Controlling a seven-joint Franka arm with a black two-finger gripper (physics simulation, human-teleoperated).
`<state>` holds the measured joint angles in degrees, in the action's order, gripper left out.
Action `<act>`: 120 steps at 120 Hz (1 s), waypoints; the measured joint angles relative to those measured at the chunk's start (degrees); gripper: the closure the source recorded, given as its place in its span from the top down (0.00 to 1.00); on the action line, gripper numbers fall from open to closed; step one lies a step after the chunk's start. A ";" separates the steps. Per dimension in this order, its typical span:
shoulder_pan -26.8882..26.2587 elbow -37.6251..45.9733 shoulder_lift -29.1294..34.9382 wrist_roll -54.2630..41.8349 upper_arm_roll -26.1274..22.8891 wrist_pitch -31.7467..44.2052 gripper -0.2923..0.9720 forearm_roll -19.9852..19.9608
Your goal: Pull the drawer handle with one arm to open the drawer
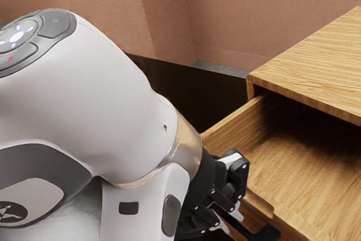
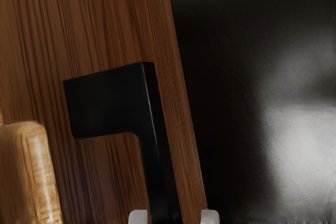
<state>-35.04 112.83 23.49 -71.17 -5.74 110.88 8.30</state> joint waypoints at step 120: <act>26.57 -26.32 -4.55 3.45 -5.11 -17.92 0.53 -5.76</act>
<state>-8.48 86.51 18.94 -67.72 -10.84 92.96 2.54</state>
